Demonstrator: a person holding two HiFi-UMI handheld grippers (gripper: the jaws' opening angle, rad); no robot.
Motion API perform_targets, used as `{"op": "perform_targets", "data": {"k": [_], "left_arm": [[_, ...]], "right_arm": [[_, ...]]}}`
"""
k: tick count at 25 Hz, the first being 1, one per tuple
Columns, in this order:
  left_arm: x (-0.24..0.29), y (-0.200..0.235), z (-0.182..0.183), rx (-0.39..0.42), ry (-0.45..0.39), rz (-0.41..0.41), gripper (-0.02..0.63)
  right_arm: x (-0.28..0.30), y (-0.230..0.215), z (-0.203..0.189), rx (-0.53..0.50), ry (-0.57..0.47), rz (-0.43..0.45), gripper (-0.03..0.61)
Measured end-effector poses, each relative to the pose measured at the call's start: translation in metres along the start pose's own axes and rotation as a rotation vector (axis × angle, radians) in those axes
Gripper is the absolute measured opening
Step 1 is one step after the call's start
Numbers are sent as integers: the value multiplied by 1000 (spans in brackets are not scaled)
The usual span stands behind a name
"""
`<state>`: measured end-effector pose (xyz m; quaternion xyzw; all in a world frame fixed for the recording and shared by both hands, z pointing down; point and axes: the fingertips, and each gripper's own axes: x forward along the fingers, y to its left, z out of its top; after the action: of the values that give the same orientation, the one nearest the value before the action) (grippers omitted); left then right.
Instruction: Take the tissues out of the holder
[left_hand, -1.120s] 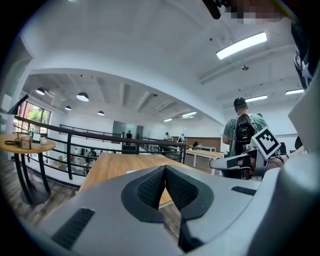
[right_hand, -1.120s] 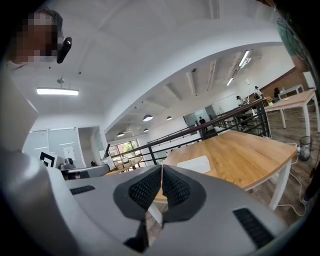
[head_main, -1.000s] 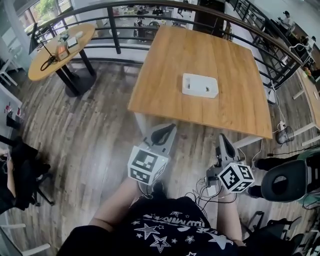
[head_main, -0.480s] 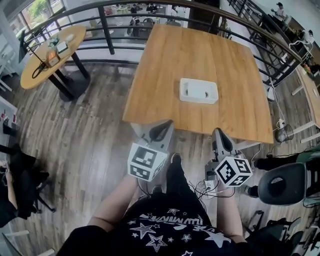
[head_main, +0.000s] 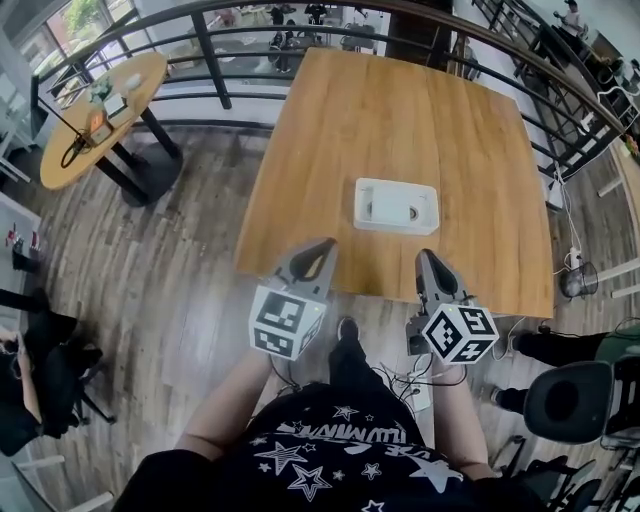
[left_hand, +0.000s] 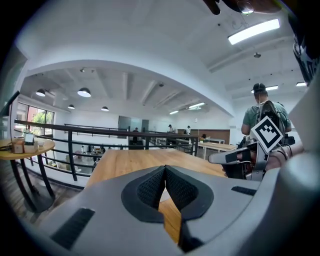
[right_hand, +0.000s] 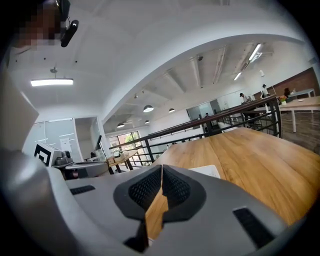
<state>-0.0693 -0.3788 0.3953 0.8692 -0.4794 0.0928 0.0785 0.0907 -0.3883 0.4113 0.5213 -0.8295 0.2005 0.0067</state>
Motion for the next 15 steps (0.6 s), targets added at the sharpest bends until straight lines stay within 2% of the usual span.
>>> {"op": "perform_targets", "data": {"k": [6,15], "left_arm": [[64,18,3,-10,35,43,11],[133,41,1,-5,64,96,11]], "right_arm": [[54,-42,10,10,67,25,15],[122,-84,-1,28,197,89,17]]}}
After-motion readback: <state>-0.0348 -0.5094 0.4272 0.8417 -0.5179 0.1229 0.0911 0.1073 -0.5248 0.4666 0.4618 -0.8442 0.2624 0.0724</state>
